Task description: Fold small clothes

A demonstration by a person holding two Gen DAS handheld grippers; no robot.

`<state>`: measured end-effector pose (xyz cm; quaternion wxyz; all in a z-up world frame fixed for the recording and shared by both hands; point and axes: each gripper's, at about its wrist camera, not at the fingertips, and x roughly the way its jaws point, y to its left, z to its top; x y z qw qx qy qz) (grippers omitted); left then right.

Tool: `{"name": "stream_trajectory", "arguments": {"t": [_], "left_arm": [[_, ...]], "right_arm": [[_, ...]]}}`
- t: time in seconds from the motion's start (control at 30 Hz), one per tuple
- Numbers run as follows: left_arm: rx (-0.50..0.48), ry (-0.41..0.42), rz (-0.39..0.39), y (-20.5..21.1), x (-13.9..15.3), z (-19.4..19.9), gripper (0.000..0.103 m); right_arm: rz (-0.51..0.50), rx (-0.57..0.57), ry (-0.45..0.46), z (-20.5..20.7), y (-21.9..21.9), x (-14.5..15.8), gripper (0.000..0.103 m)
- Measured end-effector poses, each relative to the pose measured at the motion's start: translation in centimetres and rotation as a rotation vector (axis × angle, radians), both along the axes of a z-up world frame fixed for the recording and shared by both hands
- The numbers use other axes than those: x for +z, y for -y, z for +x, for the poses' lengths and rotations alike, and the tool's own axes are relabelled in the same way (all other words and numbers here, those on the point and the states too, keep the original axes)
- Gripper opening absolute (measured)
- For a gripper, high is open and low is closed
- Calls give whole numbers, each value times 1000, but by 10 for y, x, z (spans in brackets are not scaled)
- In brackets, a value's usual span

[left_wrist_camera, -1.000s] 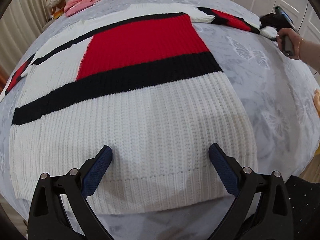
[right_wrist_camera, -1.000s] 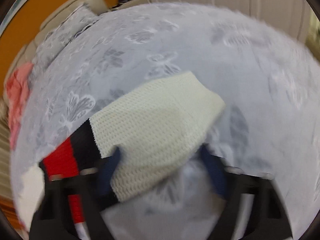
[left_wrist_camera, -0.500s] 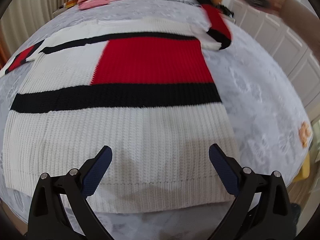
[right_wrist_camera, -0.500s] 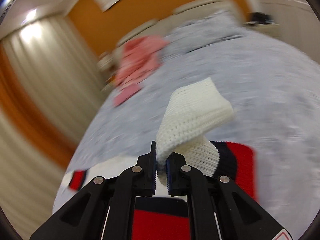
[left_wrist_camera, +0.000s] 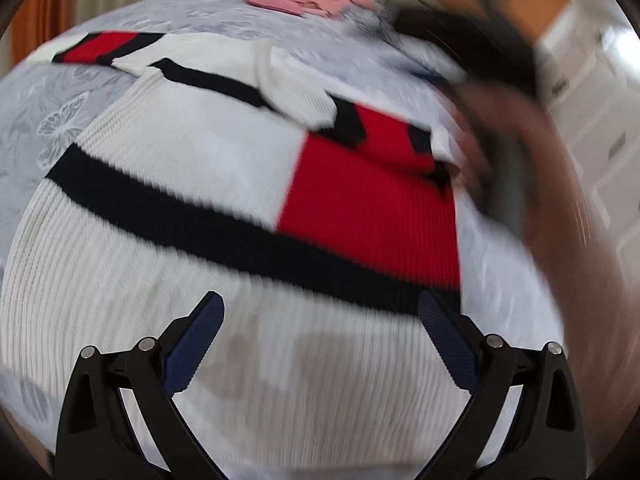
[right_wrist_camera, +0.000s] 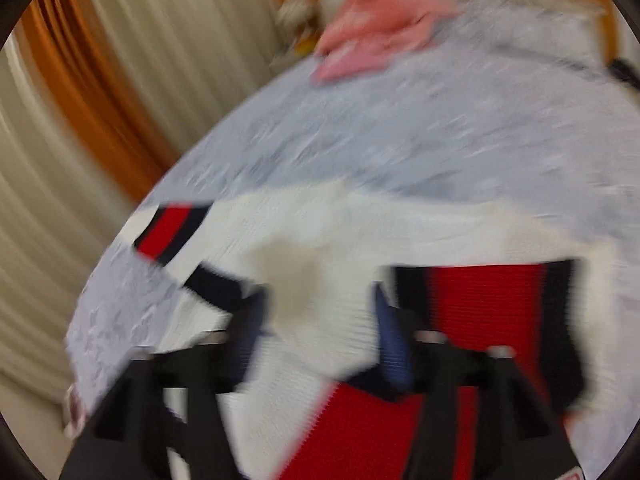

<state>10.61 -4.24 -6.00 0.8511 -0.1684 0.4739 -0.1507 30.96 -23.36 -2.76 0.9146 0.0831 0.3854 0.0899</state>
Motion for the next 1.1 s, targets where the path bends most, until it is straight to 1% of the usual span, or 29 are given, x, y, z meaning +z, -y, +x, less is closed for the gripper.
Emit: {"name": "stream_trajectory", "arguments": {"t": [0.03,0.1,0.17,0.23,0.27,0.3,0.33,0.37,0.4,0.43,0.47,0.5,0.53,0.57,0.6,0.63,0.67,0.7,0.73,0.77,0.8,0.83,0.87,0.9,0.93,0.97,1.0,1.1], "left_arm": [[14,16,-20,-4,4,15,96],[28,45,-2,-5,11,54,96],[21,58,2,1,10,95,97],[52,17,35,6,-2,138,97],[86,-37,25,7,-16,169,97],[112,-68,20,3,-24,183,97],[156,-115,-6,-4,-38,204,97],[190,-138,-17,-10,-46,215,96],[223,-130,-28,-15,-51,221,96],[252,-75,-19,-17,-45,228,92],[238,-34,4,-15,-41,234,63],[197,-23,4,-12,-39,242,41],[171,-15,3,-10,-36,247,9],[158,6,0,-11,-30,252,8],[151,56,-6,-14,-19,256,8],[151,125,1,-19,-5,257,8],[150,178,4,-22,9,258,8],[150,194,7,-24,14,260,8],[150,205,25,-27,17,264,8],[161,199,63,-30,14,267,8],[173,162,104,-35,2,272,8],[175,123,121,-40,-8,275,8],[175,70,134,-44,-22,277,8],[175,24,141,-48,-36,274,8],[173,18,134,-52,-42,270,9],[169,42,127,-52,-43,264,10],[168,52,126,-52,-43,262,10],[166,47,115,-52,-42,261,12]], "right_arm": [[-53,-65,12,-18,27,-2,66],[-127,-179,-22,-45,73,-18,66],[-120,-239,-77,-62,106,-38,66],[-74,-293,-154,-68,136,-63,66],[-54,-299,-164,-69,143,-70,66],[-38,-306,-170,-68,149,-78,66],[-34,-306,-172,-64,153,-85,66],[-37,-301,-171,-59,152,-89,66],[-43,-295,-170,-55,150,-93,66],[-50,-284,-173,-45,148,-99,66],[-52,-277,-177,-39,144,-109,65],[-48,-272,-178,-35,142,-110,51],[-27,-255,-174,-27,139,-113,18],[-2,-250,-165,-23,139,-110,14],[22,-255,-135,-23,138,-102,14],[53,-253,-70,-27,138,-86,13],[59,-256,-31,-30,137,-77,13],[57,-263,-5,-34,137,-72,13],[50,-275,1,-37,139,-74,13],[34,-283,-41,-34,140,-85,13],[19,-289,-111,-29,143,-103,13],[27,-285,-190,-26,147,-126,13],[56,-279,-140,-33,151,-126,13],[62,-273,-161,-33,153,-122,14],[74,-270,-171,-32,153,-119,16],[74,-268,-191,-33,152,-114,17],[65,-266,-189,-36,150,-109,18],[44,-270,-69,-56,140,-77,21]]}}
